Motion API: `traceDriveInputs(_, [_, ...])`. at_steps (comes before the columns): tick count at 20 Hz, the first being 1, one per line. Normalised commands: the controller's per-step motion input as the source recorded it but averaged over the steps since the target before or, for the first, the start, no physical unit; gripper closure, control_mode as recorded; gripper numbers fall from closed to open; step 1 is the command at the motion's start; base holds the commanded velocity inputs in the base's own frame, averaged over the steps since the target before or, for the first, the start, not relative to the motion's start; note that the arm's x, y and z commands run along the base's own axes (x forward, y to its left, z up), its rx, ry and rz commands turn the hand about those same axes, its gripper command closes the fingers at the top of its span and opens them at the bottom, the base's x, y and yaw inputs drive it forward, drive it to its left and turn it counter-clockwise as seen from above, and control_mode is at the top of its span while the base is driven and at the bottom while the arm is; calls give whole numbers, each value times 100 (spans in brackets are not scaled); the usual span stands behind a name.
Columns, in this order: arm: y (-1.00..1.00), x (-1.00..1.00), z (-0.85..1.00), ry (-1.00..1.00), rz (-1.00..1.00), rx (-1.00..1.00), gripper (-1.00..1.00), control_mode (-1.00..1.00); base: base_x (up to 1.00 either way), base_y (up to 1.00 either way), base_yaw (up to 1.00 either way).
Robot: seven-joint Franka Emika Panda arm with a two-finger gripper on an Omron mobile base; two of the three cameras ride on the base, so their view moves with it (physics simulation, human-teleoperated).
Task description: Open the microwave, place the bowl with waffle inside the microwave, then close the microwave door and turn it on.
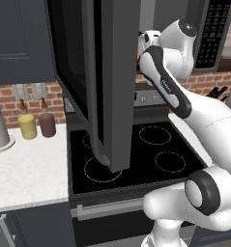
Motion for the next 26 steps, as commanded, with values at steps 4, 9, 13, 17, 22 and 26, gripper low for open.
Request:
traceDriveInputs(4, [13,76,0,0,0,0,100,-100,0,0,0])
traceDriveInputs(9, [2,76,-5,3,0,0,100,-100,0,0,0])
traceDriveInputs(13, [2,74,-16,2,0,0,100,-100,0,0,0])
traceDriveInputs(17, [2,68,-11,1,0,0,100,-100,0,0,0])
traceDriveInputs(22, [8,47,-13,5,0,0,-100,-100,0,0,0])
traceDriveInputs(26, [5,4,-22,2,-1,0,-100,-100,0,0,0])
